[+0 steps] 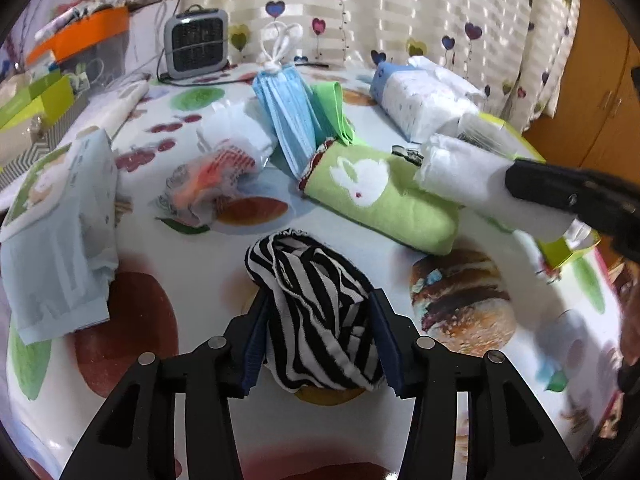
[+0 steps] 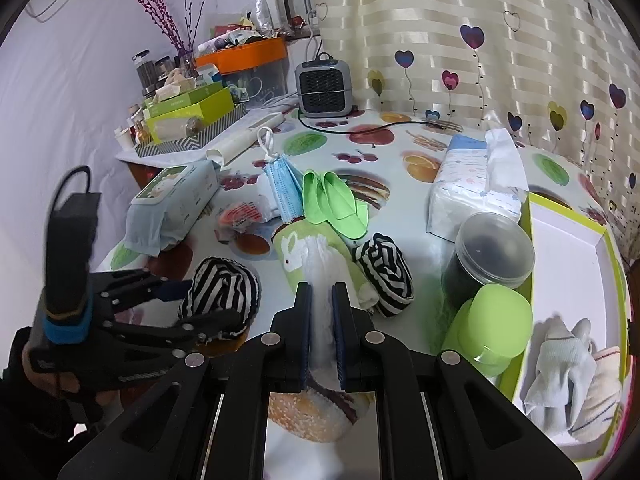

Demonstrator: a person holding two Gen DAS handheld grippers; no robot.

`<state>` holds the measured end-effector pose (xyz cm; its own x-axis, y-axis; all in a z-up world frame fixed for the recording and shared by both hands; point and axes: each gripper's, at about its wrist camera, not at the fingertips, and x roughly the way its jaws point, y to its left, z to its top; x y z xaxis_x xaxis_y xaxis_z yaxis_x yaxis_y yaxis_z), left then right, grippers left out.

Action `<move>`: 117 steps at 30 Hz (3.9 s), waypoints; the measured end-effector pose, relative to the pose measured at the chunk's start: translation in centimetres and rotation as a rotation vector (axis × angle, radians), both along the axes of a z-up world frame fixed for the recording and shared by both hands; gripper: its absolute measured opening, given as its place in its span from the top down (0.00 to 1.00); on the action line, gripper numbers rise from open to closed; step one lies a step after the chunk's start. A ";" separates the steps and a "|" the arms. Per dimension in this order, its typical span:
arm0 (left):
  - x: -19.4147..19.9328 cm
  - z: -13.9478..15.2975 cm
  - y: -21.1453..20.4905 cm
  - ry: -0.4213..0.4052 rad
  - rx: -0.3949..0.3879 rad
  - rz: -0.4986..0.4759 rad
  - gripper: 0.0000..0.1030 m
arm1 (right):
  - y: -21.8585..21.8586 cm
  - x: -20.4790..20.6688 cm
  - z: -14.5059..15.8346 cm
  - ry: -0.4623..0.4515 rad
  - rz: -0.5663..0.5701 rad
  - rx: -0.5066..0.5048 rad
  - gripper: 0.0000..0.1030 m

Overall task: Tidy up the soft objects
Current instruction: 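Lift both held cloths and carry them over the white box, then lower both cloths into the box beside the socks and open both grippers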

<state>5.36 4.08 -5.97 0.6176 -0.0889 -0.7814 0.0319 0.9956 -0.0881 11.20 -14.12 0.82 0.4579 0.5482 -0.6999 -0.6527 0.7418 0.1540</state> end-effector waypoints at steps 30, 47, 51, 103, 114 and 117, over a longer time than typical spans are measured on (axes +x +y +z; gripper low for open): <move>-1.5 7.6 -4.0 -0.213 -0.116 -0.084 0.89 | -4.4 -2.5 3.6 -0.101 -0.069 0.107 0.89; 0.6 8.8 -7.2 -0.233 -0.152 -0.148 0.89 | -9.7 -1.2 4.4 -0.129 -0.204 0.134 0.89; 1.1 9.0 -8.1 -0.239 -0.155 -0.166 0.89 | -11.4 -0.6 4.7 -0.136 -0.251 0.144 0.89; 11.2 8.4 -19.4 -0.166 -0.169 -0.382 0.89 | -21.3 10.7 -2.4 0.021 -0.527 0.128 0.86; 12.7 7.8 -22.0 -0.134 -0.144 -0.413 0.88 | -22.4 8.5 -0.3 -0.063 -0.535 0.167 0.52; 13.4 6.9 -22.7 -0.105 -0.137 -0.426 0.86 | -22.7 7.8 -0.2 -0.060 -0.536 0.176 0.52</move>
